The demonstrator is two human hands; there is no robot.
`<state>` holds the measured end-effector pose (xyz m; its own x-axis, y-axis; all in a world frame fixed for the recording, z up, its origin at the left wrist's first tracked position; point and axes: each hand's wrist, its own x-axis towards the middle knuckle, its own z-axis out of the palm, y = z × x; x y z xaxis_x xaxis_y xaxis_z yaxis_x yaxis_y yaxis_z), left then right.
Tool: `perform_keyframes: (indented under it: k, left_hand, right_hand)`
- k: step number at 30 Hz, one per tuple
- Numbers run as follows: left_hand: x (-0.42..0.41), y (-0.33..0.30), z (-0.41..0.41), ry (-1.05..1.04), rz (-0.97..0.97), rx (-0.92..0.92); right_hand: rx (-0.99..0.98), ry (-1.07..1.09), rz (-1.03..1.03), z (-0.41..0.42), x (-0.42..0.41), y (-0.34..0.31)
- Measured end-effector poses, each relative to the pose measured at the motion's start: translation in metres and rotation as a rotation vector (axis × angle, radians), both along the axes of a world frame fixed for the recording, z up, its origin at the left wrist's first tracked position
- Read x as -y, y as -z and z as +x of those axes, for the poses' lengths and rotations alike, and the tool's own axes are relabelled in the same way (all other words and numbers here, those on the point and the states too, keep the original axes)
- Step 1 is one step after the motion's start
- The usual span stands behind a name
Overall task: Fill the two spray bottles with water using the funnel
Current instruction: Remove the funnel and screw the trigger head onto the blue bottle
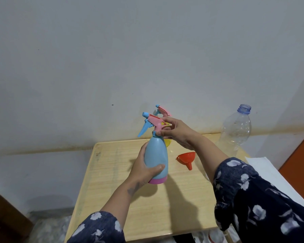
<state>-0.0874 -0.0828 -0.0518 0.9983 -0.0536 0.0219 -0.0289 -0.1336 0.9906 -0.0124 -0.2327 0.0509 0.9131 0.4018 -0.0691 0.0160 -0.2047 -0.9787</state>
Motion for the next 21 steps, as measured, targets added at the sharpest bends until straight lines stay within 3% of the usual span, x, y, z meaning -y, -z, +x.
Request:
perform_keyframes:
  k: [4,12,17,21]
  left_hand:
    - [0.000,-0.003,0.003,-0.027,0.038,0.018]
    - [0.001,0.003,0.006,-0.079,0.109,0.028]
    - [-0.005,0.003,0.005,-0.079,0.119,0.044]
    - [-0.007,0.003,0.003,-0.086,0.115,0.029]
  right_hand:
    - [0.105,0.054,-0.091,-0.002,-0.002,-0.005]
    - [0.302,0.128,-0.081,-0.013,-0.015,0.008]
    - [0.345,0.061,-0.092,-0.013,-0.016,0.007]
    - [0.261,-0.016,-0.125,-0.013,-0.011,0.000]
